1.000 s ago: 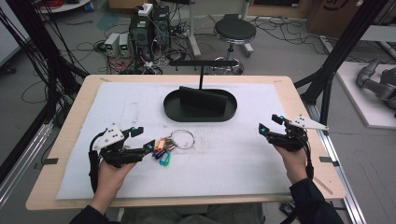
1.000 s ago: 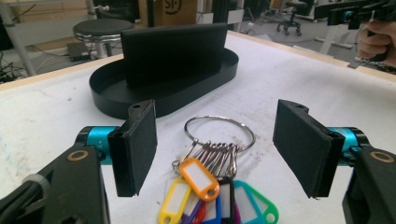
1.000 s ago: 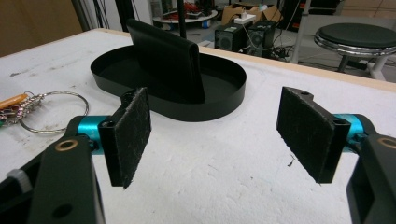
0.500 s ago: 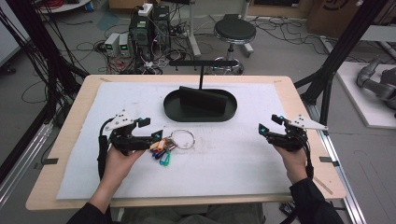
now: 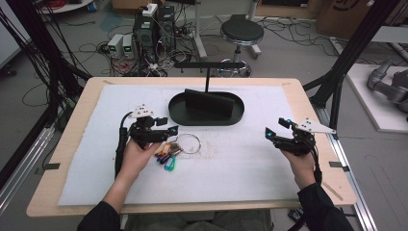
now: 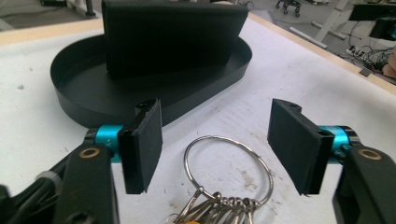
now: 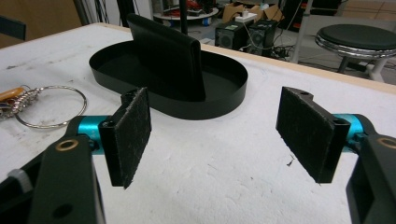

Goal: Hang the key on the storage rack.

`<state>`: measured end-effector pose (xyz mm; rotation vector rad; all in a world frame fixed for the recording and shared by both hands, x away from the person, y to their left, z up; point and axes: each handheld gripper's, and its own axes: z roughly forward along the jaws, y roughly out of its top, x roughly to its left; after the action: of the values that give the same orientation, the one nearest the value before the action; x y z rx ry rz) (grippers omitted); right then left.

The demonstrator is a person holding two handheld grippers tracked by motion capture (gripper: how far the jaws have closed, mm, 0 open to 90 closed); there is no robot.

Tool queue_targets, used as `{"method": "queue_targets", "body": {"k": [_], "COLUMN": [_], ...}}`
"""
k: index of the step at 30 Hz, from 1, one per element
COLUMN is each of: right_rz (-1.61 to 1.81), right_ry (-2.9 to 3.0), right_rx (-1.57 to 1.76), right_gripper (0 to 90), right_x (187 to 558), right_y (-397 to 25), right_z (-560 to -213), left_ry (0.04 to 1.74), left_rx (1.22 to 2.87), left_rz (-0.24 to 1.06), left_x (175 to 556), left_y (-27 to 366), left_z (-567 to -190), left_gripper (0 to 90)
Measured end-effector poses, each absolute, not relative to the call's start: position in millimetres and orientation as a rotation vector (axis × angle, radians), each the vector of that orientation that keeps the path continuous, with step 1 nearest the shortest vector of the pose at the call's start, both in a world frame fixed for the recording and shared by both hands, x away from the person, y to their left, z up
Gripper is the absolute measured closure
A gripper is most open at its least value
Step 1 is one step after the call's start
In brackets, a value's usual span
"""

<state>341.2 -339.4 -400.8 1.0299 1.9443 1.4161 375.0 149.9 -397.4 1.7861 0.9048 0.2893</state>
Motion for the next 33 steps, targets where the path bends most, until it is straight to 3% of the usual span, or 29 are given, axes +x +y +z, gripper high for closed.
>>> {"method": "queue_targets", "body": {"k": [33], "right_rz": [1.375], "right_ry": [1.937], "right_rx": [1.033], "right_gripper": [27.0], "right_x": [333], "right_y": [-352], "right_z": [-402], "left_ry": [1.098], "left_rx": [1.981], "left_rz": [0.158], "left_x": [410], "left_y": [121], "left_z": [-434], "left_gripper": [58.8]}}
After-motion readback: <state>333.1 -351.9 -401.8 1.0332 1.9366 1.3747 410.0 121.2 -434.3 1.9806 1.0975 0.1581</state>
